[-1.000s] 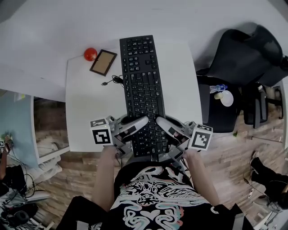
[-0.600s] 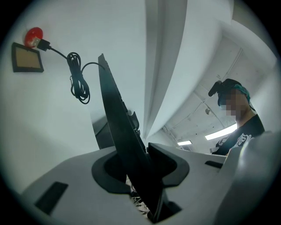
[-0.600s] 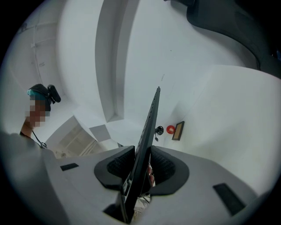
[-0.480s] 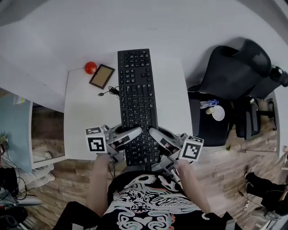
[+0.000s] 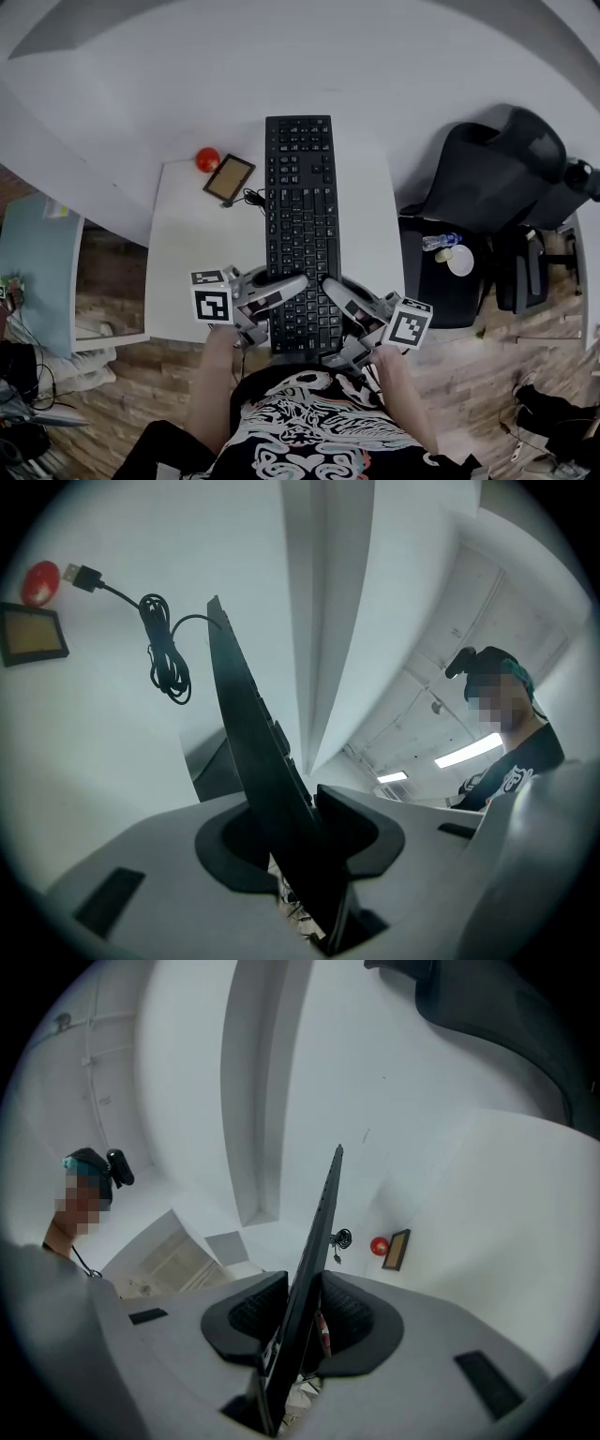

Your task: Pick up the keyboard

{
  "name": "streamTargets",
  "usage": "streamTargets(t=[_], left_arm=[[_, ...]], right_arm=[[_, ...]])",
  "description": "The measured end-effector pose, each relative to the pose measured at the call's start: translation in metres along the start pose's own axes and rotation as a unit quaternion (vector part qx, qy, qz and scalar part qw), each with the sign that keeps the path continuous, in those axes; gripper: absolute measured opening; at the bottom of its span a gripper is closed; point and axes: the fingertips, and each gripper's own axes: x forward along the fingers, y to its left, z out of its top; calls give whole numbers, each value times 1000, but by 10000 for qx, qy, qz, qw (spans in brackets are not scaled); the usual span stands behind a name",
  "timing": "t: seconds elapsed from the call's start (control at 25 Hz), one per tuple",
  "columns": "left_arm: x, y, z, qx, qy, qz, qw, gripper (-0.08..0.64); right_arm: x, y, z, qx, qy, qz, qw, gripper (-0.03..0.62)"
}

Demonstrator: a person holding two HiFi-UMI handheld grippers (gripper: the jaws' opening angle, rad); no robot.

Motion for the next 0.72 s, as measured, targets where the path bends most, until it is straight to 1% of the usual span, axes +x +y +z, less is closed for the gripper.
streamTargets(t=[0.2, 0.28, 0.36, 0.44, 0.72], left_arm=[[-2, 10, -6, 36, -63, -155, 9999, 126], [0, -1, 2, 105, -43, -185, 9998, 126], [2, -15, 10, 173, 13, -179, 9997, 126], [2, -20, 12, 208, 23, -161, 9997, 126], [-2, -10, 3, 167, 26, -93, 9998, 127]], right_arm=[[-1, -9, -4, -73, -76, 3, 9999, 123], [0, 3, 1, -79, -156, 56, 9998, 123], [0, 18, 6, -98, -225, 94, 9997, 121], [1, 22, 7, -192, -209, 74, 9996, 117], [0, 10, -1, -162, -144, 33, 9998, 117]])
